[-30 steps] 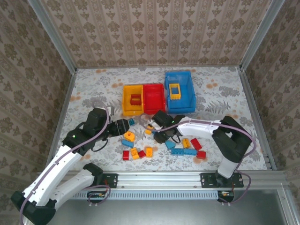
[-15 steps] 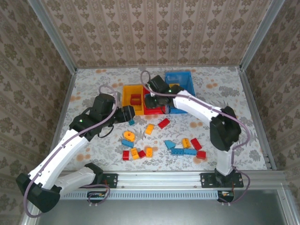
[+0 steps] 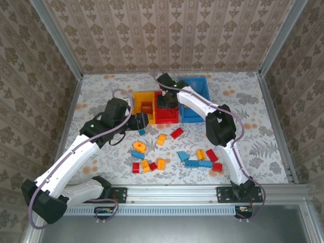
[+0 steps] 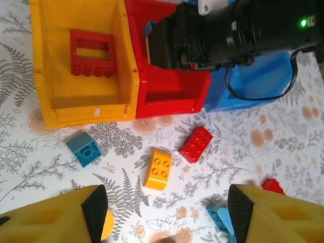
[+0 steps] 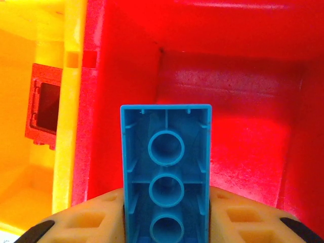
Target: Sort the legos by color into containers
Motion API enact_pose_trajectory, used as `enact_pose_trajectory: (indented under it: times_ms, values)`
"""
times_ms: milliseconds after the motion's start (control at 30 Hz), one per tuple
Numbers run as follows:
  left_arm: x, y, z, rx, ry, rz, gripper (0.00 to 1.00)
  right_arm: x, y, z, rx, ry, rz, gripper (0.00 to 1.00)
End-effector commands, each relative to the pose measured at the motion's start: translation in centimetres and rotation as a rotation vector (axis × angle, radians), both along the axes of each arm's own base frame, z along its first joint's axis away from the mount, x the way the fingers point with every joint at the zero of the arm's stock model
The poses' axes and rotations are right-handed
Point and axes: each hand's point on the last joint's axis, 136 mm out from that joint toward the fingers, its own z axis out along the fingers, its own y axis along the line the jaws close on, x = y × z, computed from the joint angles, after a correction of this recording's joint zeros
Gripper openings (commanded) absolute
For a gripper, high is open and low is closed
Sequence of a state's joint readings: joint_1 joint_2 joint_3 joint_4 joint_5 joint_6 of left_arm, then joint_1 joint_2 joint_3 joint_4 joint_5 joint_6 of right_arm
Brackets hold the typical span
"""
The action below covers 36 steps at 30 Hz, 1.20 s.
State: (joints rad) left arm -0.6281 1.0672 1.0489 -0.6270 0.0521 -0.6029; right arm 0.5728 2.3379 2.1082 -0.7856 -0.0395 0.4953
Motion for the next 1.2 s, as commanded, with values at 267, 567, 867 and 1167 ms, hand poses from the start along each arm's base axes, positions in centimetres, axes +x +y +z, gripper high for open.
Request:
enact_pose_trajectory:
  times_ms: [267, 567, 867, 1167]
  values:
    - [-2.1, -0.5, -3.7, 0.091, 0.072, -0.153, 0.66, -0.1, 0.2, 5.5, 0.068, -0.061, 0.013, 0.51]
    - [-1.9, -5.4, -6.2, 0.158, 0.099, -0.359, 0.65, -4.6, -4.2, 13.0, 0.087, -0.29, 0.034, 0.52]
    - [0.3, -12.9, -11.7, 0.399, 0.112, -0.573, 0.7, -17.4, -12.9, 10.7, 0.094, -0.442, 0.073, 0.71]
    - [2.5, -15.3, -17.6, 0.601, 0.18, -0.642, 0.73, -23.0, -16.0, 10.5, 0.172, -0.429, 0.023, 0.76]
